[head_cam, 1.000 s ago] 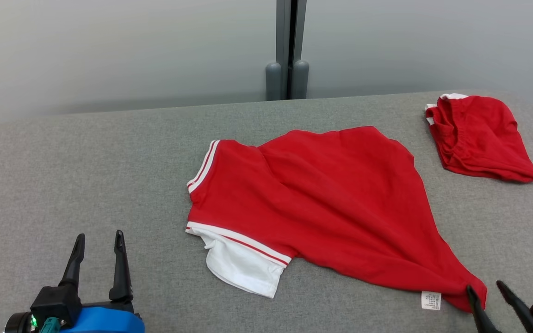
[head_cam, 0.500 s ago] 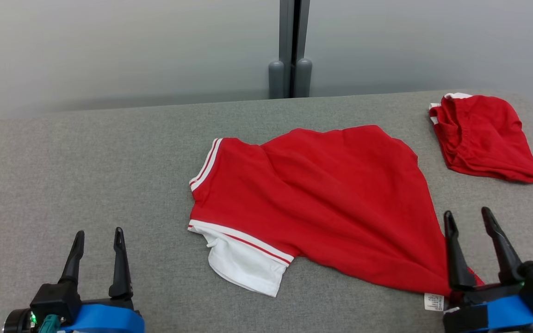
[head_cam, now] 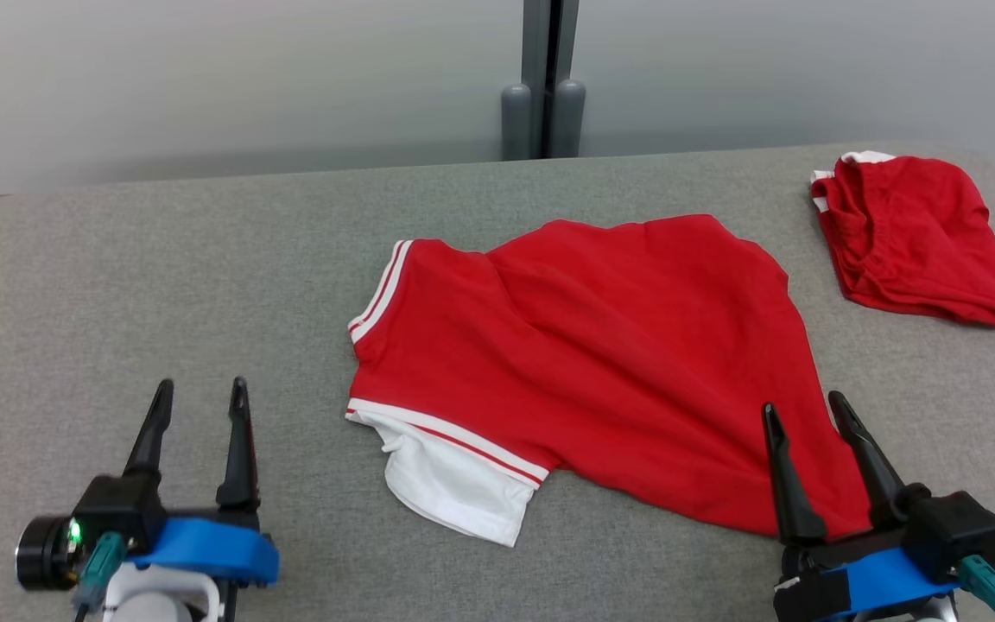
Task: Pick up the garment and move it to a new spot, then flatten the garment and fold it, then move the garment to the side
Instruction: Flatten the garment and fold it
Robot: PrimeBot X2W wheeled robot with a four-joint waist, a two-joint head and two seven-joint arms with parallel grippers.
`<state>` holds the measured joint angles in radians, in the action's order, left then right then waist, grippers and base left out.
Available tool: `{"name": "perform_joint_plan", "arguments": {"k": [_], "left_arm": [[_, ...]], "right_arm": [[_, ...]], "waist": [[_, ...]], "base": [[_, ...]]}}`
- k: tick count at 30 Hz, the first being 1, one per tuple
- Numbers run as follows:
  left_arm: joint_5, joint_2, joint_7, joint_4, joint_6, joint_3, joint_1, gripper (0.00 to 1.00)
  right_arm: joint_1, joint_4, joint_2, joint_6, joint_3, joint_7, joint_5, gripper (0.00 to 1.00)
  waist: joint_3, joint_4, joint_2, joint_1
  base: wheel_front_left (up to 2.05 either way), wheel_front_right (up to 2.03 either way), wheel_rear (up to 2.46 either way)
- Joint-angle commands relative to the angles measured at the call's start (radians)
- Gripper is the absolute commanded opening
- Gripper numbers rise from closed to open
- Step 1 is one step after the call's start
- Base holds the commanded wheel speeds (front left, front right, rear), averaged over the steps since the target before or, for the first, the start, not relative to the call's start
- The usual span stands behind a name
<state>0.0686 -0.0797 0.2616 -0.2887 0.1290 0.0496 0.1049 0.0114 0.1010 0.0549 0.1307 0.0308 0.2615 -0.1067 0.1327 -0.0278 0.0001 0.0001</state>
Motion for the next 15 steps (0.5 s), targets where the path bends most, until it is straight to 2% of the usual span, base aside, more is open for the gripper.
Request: {"name": "perform_joint_plan", "arguments": {"k": [1, 7, 15], "left_arm": [[-0.008, -0.006, 0.005, -0.001, 0.002, -0.005, 0.022, 1.0], [0.005, -0.068, 0.005, -0.082, 0.002, -0.109, 0.171, 1.0], [0.053, -0.137, -0.016, -0.313, 0.002, -0.276, 0.412, 1.0]], "right_arm": [[0.011, 0.003, -0.002, 0.0, 0.002, 0.005, 0.004, 1.0], [0.044, 0.043, -0.003, 0.0, 0.016, 0.005, 0.009, 1.0], [0.095, 0.06, -0.004, 0.0, 0.04, 0.005, 0.012, 1.0]], "waist": [[0.002, -0.001, -0.0001, -0.0001], [0.036, -0.023, -0.0001, -0.0001], [0.102, -0.065, -0.0001, -0.0001]], "base": [[0.0, 0.0, 0.0], [0.0, 0.0, 0.0], [0.0, 0.0, 0.0]]}}
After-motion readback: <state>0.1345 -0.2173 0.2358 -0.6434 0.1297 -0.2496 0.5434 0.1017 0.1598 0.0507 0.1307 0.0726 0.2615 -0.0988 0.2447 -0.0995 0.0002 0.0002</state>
